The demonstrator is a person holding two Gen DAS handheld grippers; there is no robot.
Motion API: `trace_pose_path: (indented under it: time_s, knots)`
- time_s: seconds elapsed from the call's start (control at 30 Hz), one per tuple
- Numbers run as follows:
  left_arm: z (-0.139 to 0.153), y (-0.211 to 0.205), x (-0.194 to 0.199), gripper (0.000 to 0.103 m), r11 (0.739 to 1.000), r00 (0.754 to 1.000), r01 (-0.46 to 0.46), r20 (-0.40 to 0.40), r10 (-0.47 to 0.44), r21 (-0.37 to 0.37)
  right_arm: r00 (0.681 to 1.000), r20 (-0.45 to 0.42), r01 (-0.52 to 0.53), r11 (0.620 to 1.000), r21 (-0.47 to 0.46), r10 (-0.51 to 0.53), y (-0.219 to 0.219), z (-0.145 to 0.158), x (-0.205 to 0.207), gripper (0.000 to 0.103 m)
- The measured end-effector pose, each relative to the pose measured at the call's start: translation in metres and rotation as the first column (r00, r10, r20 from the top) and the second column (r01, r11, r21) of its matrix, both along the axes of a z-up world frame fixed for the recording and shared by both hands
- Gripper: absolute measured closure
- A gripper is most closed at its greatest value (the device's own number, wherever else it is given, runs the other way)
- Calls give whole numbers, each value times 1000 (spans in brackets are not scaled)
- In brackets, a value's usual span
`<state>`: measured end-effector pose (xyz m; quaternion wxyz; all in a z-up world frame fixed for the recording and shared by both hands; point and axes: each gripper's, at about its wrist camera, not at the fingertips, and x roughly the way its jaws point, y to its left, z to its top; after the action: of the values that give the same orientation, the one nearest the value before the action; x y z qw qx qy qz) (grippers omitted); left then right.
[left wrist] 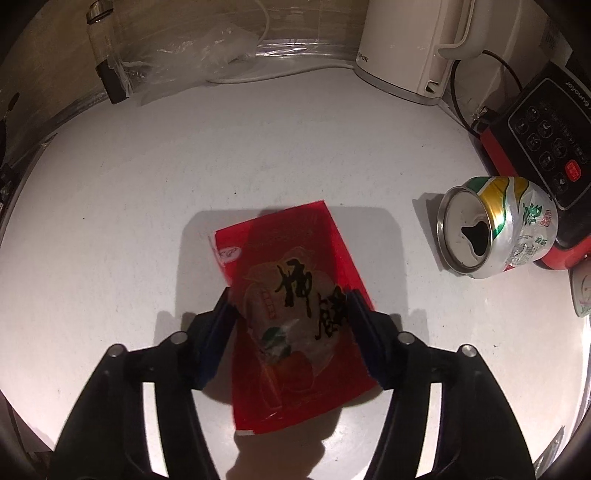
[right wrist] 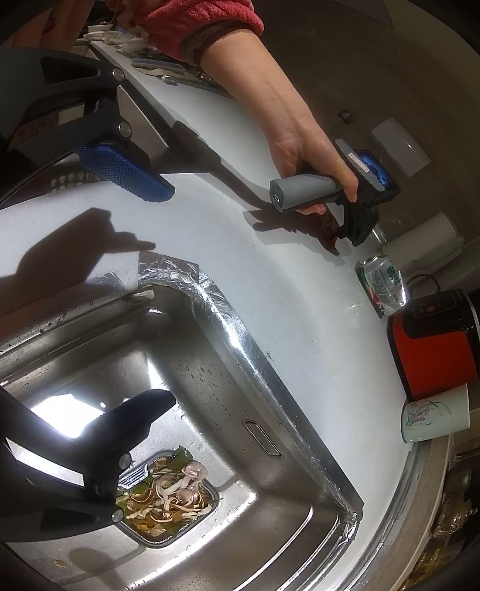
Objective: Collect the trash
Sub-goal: 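Lower the left tool onto the red snack wrapper and pinch its corner, then grasp the crushed green-and-silver can with the right tool while the left tool holds the wrapper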
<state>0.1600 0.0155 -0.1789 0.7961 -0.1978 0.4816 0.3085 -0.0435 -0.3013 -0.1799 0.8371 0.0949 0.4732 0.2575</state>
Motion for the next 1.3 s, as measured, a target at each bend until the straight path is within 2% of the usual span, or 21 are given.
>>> trace_pose_path:
  time_s: [0.03,0.13,0.2,0.3,0.53,0.93,1.1,1.3]
  knots:
    - [1,2,0,63,1000,1000,11,4,-11,0,1000,-1,0,1000,1,0,0,0,0,2]
    - [3,9,-4,83,998,999,47,29,-46,-30,1000,1,-4,1000,8,4,2,-1,-2,2]
    - [3,13,-8,89,995,996,77,46,-74,-56,1000,13,-13,1000,8,13,5,-2,-2,2]
    - [2,14,-12,99,991,991,126,51,-124,-49,999,16,-28,1000,9,28,10,-1,0,2]
    - [1,17,-26,101,972,972,224,83,-219,-64,998,37,-59,998,10,59,19,4,5,2]
    - [14,17,-62,102,932,925,362,136,-355,-27,995,44,-88,996,9,87,32,3,7,2]
    - [22,15,-71,102,910,898,414,162,-408,-2,994,47,-97,995,9,97,36,3,4,2]
    - [39,12,-90,102,879,855,478,223,-468,13,994,51,-101,995,8,101,37,4,0,2]
